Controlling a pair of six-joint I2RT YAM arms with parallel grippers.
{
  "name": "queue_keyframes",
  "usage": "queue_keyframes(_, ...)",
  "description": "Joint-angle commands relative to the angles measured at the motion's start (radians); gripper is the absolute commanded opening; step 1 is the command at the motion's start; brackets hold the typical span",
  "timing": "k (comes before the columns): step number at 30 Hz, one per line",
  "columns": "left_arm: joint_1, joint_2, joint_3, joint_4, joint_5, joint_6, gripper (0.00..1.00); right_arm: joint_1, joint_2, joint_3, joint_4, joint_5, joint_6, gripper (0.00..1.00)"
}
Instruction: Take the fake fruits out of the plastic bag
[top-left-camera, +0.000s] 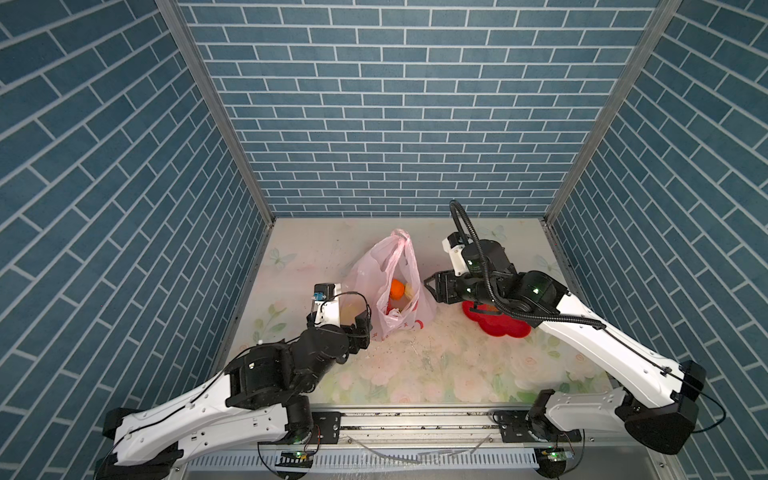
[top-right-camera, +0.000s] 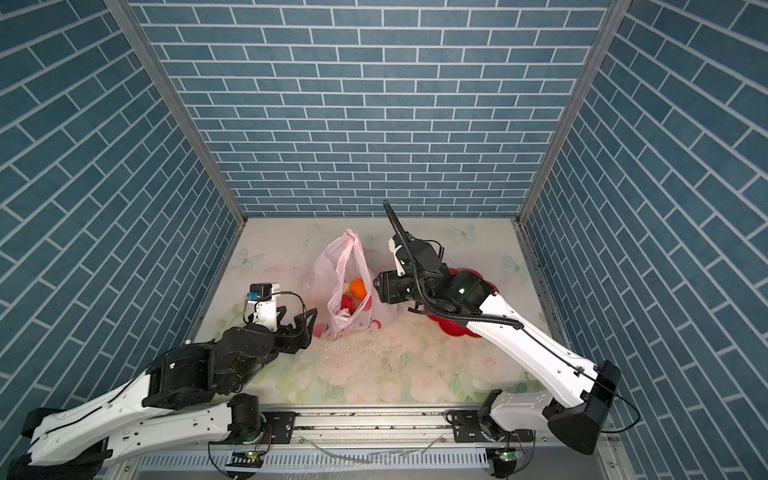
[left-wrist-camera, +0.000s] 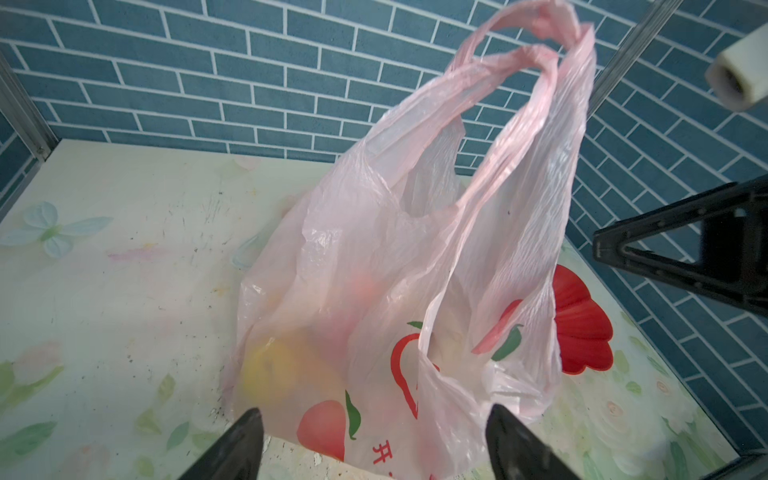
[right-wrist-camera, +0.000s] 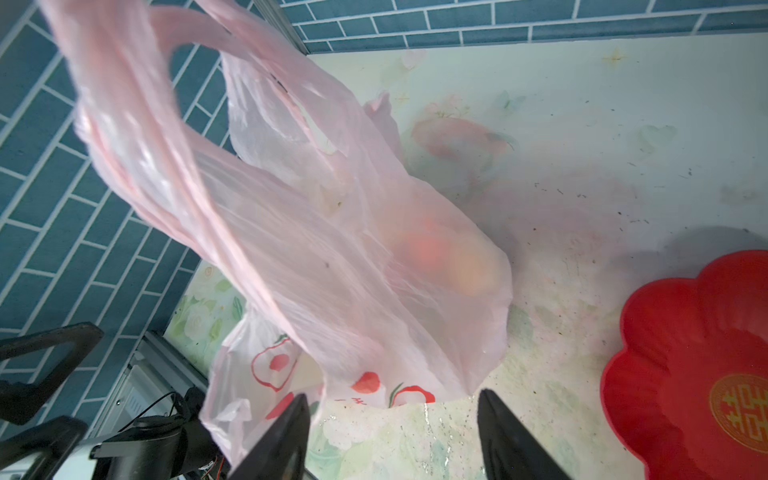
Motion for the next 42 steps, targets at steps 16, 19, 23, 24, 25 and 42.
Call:
queue_keyframes(16, 0.482, 0.325, 0.178, 0.172, 0.744, 0.297, 0.88, 0.085, 0.129, 0.116, -0.032, 0.148, -0.063, 0.63)
queue_keyframes(19, 0.485, 0.39, 0.216, 0.2, 0.775, 0.319, 0.88, 0.083, 0.158, 0.116, -0.008, 0.162, -0.07, 0.54)
queue_keyframes(23, 0.489, 0.47, 0.263, 0.204, 0.785, 0.343, 0.87, 0.083, 0.177, 0.114, 0.015, 0.166, -0.069, 0.39)
queue_keyframes(24, 0.491, 0.49, 0.273, 0.203, 0.788, 0.347, 0.86, 0.083, 0.177, 0.109, 0.026, 0.164, -0.067, 0.34)
queue_keyframes(25, 0.492, 0.507, 0.28, 0.198, 0.783, 0.352, 0.84, 0.083, 0.173, 0.102, 0.039, 0.162, -0.063, 0.31)
queue_keyframes(42, 0.506, 0.472, 0.154, 0.186, 0.436, 0.315, 0.34, 0.08, 0.145, 0.008, 0.099, 0.145, 0.008, 0.05)
